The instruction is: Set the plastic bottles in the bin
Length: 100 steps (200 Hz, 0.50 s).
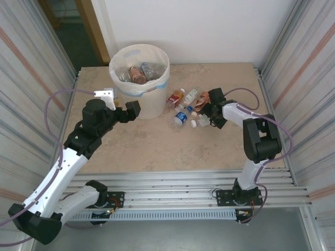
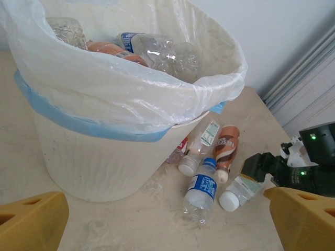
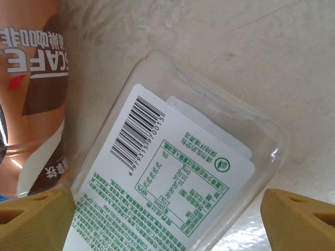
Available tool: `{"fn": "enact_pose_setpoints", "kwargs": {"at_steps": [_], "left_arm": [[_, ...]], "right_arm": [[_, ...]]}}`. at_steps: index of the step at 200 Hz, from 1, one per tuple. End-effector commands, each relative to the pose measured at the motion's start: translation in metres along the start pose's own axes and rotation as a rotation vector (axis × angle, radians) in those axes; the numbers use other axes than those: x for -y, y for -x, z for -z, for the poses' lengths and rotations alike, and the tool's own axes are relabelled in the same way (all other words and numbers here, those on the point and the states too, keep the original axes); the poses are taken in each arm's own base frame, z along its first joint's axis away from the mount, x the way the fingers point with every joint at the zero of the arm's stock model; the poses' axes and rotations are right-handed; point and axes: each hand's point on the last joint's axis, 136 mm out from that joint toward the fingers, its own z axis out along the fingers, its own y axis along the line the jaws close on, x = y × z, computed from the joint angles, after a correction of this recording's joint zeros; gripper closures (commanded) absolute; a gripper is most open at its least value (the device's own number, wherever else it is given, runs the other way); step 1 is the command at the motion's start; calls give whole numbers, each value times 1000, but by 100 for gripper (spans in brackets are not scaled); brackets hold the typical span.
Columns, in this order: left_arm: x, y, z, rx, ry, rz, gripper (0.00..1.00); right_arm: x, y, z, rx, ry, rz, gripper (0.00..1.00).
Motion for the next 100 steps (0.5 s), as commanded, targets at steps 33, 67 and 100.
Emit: {"fn": "enact_pose_setpoints", "kwargs": {"at_steps": [33, 67, 100], "left_arm": [[-2, -1, -2, 20, 11, 16, 1], [-3, -3, -3, 16, 16, 16, 1], [-5, -5, -3, 10, 25, 16, 1]], "right_arm": [[40, -3, 8, -13, -80, -18, 10], [32, -10, 8, -36, -57, -7, 7], [13, -14, 8, -35, -48, 32, 4]]}}
